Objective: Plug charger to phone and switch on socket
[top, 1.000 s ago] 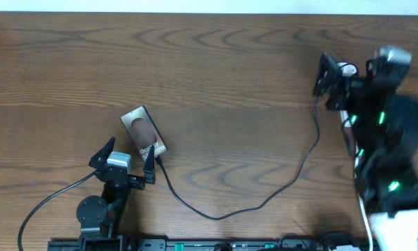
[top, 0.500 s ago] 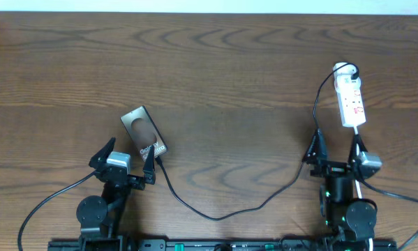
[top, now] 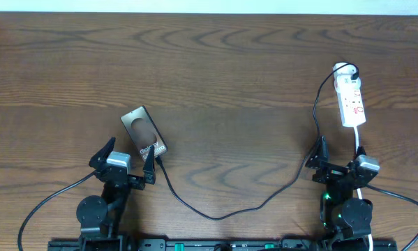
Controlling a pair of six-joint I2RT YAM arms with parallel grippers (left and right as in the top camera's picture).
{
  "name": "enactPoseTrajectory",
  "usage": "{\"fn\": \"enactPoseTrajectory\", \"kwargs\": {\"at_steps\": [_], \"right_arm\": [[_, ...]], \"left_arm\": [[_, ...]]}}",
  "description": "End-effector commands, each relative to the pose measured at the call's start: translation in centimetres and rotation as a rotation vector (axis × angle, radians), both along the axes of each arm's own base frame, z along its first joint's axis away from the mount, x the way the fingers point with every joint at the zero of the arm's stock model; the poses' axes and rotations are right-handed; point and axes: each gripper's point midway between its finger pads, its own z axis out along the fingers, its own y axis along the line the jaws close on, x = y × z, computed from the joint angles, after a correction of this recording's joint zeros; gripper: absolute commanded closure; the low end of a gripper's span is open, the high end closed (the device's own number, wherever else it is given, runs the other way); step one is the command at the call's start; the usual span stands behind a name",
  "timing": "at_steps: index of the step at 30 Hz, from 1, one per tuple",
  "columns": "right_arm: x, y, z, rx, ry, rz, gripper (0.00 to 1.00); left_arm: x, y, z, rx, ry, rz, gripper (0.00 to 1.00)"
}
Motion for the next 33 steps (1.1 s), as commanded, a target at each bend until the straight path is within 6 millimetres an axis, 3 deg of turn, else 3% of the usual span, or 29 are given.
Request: {"fn": "enactPoseTrajectory", "kwargs": {"at_steps": [1,11,33], "right_arm": [[0.1,1.0,-0.1,-0.126,0.021,0.067,0.01],[0.3,2.4,-0.8,-0.227,0.051,0.207,0.01],[0.3,2.0,-0.8,-0.218,0.052,0.192,0.01]], "left_arm": [[-0.1,-0.1,-1.5,-0.003,0.046,-0.006,0.02],[-0.1,-0.1,-1.5,-0.003,0.046,-0.006,0.02],[-0.1,-0.1,-1.5,-0.003,0.046,-0.006,0.02]]}}
